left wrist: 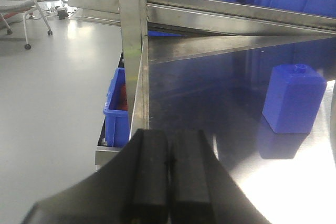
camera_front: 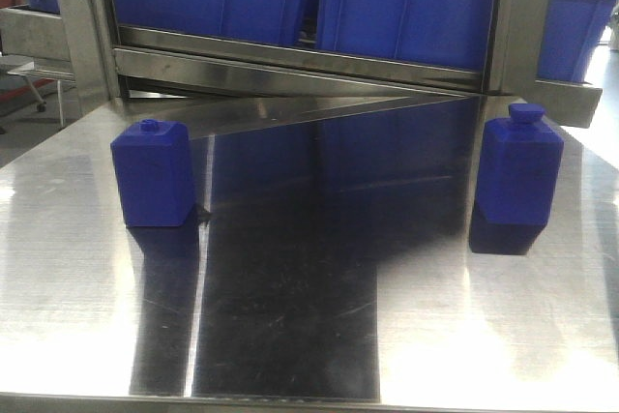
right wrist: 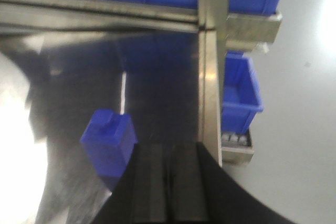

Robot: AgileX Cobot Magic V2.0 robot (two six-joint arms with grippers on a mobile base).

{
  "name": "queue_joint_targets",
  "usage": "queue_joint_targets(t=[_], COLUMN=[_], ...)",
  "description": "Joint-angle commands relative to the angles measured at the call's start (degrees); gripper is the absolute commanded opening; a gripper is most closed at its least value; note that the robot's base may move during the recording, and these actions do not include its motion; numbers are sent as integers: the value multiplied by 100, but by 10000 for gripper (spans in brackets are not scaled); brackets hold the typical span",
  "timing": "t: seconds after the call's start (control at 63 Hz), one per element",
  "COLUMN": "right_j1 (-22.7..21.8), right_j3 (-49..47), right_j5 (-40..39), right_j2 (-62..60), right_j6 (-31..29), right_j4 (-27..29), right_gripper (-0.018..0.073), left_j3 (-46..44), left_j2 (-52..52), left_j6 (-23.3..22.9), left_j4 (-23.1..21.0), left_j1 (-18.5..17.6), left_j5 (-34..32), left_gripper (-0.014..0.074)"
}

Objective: Pick and sort blue part to right shelf
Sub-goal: 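Move the right gripper toward the blue part farther along the table, then lower the open right gripper around the blue part and close it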

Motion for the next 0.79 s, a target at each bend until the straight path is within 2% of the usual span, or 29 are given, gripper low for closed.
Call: queue_joint_targets(t=[0.0,0.111,0.19,0.333,0.54,0.635,0.778], right_j1=[190,346,443,675,1243,1463,1489], right_j3=[-371,-687,-1048,-1915,-3278,-3833,-4580], right_j5=[-265,124,681,1907,3247,3619,3996], right_j2=[497,1140,1587,2448,3509,4003,4706], right_j6=[221,316,845,1556,1598,1598,1598], right_j4=[-231,-231,-231,-231,-226,-215,7], right_gripper=[336,526,637,612,612,612,612], left_j3=[141,141,141,141,141,141,141], left_j2=[-137,-137,-137,-137,-137,-137,-137], left_j6=[1,1,1,1,1,1,1], left_j4=[0,0,0,0,0,0,0], left_j1=[-14,-14,-14,-14,-14,-14,-14], left_j5=[-478,-478,-478,-478,-478,-478,-478], left_gripper=[125,125,125,125,125,125,125])
